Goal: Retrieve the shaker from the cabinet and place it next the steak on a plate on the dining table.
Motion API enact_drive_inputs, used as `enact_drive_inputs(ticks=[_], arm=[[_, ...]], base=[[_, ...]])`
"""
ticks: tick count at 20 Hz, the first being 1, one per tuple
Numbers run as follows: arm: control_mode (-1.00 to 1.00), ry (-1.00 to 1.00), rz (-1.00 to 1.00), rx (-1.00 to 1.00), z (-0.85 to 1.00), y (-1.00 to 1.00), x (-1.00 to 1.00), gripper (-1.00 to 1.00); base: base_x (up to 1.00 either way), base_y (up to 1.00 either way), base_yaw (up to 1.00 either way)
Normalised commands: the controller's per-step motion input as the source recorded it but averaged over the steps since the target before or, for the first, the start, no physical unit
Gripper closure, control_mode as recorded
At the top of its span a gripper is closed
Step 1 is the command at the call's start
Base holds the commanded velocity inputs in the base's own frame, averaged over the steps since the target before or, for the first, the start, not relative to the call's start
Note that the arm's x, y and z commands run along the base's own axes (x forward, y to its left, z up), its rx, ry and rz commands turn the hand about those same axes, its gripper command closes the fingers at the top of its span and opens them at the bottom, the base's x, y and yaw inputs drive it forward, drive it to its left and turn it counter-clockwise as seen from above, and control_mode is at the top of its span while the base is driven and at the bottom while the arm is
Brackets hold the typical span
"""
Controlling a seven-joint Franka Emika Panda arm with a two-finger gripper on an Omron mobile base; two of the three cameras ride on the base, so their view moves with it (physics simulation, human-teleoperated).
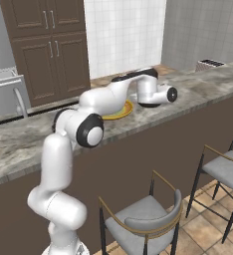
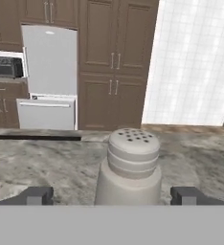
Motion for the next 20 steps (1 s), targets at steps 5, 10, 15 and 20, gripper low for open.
enact_drive_inputs(ticks=[5, 10, 15, 20], arm=[[-1.0, 0.0, 0.0, 0.0, 0.0, 0.0, -0.27, -1.0], [-1.0, -0.08, 0.0, 0.0, 0.05, -0.01, -0.45, -1.0], [-1.0, -0.15, 0.0, 0.0, 0.24, 0.0, -0.69, -1.0], [-1.0, -0.16, 0.0, 0.0, 0.28, 0.0, -0.93, -1.0]], base=[[0.0, 0.0, 0.0], [0.0, 0.0, 0.0], [0.0, 0.0, 0.0], [0.0, 0.0, 0.0]])
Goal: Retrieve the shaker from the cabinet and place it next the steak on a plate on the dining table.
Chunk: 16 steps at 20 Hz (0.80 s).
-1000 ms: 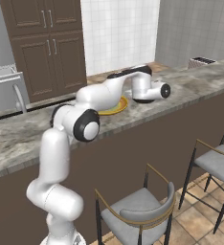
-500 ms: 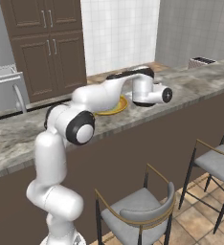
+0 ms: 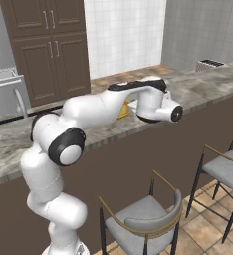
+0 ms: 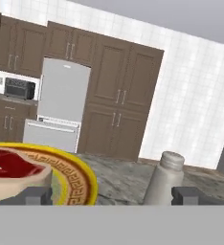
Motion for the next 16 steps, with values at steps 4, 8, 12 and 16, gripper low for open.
enact_drive_inputs(ticks=[4, 8, 12, 16], arm=[[-1.0, -0.14, 0.0, 0.0, 0.44, 0.0, -1.0, -1.0], [-1.0, -0.12, 0.0, 0.0, 0.58, 0.12, -0.96, -1.0], [-1.0, -0.07, 0.0, 0.0, 0.82, 0.25, -0.87, -1.0], [-1.0, -0.02, 0.0, -0.01, 0.87, 0.2, -0.77, -1.0]], base=[[0.0, 0.0, 0.0], [0.0, 0.0, 0.0], [0.0, 0.0, 0.0], [0.0, 0.0, 0.0]])
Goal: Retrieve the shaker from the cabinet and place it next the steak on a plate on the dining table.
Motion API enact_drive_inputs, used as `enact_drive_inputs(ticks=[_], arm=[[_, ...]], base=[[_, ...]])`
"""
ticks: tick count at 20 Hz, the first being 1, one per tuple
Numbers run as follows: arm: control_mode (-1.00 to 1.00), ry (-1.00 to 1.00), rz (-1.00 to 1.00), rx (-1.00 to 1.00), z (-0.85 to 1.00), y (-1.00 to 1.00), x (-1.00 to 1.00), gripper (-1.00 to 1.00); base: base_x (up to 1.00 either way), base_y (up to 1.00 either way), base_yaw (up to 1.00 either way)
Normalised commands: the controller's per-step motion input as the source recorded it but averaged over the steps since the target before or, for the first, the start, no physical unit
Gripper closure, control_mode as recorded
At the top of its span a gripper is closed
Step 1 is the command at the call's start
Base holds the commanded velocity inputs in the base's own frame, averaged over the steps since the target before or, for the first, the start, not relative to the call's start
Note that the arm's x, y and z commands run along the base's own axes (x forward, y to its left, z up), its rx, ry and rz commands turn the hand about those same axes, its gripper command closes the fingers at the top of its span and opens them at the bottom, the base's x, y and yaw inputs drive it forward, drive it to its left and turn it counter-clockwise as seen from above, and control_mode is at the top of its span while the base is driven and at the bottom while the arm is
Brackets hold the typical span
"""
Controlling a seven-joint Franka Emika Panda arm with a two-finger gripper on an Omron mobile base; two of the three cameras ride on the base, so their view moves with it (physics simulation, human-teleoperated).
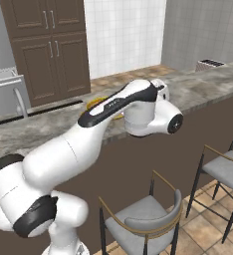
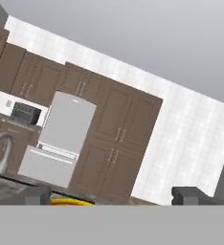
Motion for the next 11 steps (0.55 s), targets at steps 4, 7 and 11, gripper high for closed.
enact_drive_inputs(ticks=[4, 7, 11], arm=[[-1.0, 0.0, 0.02, 0.0, 0.75, 0.2, -0.85, -1.0], [-1.0, -0.14, 0.02, -0.04, 0.39, 0.26, -1.0, -1.0], [-1.0, -0.12, 0.02, -0.03, 0.16, 0.43, -1.0, -1.0]], base=[[0.0, 0.0, 0.0], [0.0, 0.0, 0.0], [0.0, 0.0, 0.0]])
